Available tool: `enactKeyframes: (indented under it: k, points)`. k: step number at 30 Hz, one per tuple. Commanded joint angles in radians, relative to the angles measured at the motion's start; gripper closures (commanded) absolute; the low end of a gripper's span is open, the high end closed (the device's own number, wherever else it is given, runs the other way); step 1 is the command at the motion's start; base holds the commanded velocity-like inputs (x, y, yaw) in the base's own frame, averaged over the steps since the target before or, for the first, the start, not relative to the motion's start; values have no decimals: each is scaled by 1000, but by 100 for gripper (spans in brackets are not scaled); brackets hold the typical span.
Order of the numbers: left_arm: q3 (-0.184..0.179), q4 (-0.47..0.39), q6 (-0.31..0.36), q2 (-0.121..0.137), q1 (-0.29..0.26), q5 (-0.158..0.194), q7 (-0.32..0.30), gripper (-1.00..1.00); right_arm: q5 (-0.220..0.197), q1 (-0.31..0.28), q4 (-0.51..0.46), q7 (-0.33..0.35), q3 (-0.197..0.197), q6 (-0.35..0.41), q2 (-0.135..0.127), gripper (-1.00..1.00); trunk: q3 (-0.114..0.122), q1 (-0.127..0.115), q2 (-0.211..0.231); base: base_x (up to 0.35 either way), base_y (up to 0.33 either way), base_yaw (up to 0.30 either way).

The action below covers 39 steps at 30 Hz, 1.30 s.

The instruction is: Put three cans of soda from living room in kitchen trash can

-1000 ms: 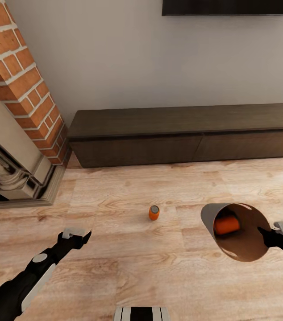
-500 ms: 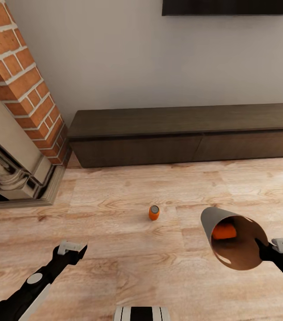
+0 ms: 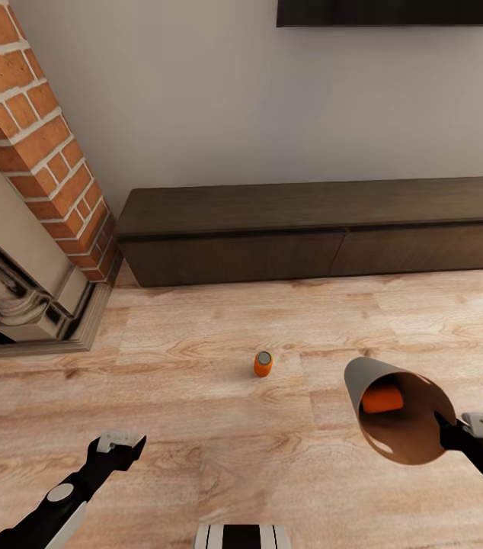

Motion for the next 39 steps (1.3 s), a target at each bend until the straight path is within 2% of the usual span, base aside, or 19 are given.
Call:
enactKeyframes:
  k: [1, 6, 9, 12, 17, 20, 39]
  points:
    - [0, 0, 0, 0, 0, 0, 0, -100, -8, 3, -1, 4, -1, -2, 0, 100, 0, 0, 0, 0, 0, 0]
    - [0, 1, -2, -4, 0, -1, 1, -100, -42, 35, 0, 13, 0, -22, -1, 100, 0, 0, 0, 0, 0, 0]
    - [-1, 14, -3, -6, 0, -1, 1, -100, -58, 68, 1, 18, 2, -67, 1, 100, 0, 0, 0, 0, 0, 0]
    - [-2, 55, -16, -23, 0, -1, 1, -100, -66, 87, 21, 39, 6, -94, 1, 100, 0, 0, 0, 0, 0, 0]
    - [-3, 103, -44, -46, 0, -1, -1, -100, -68, 95, 59, 114, 13, -103, -1, 100, 0, 0, 0, 0, 0, 0]
    - [-3, 110, -47, -49, 0, -1, -1, -100, -68, 96, 65, 131, 14, -103, 0, 100, 0, 0, 0, 0, 0, 0]
    - [-3, 116, -51, -55, 0, -1, 0, -100, -69, 96, 69, 128, 4, -104, 11, 100, 0, 0, 0, 9, 0, 0]
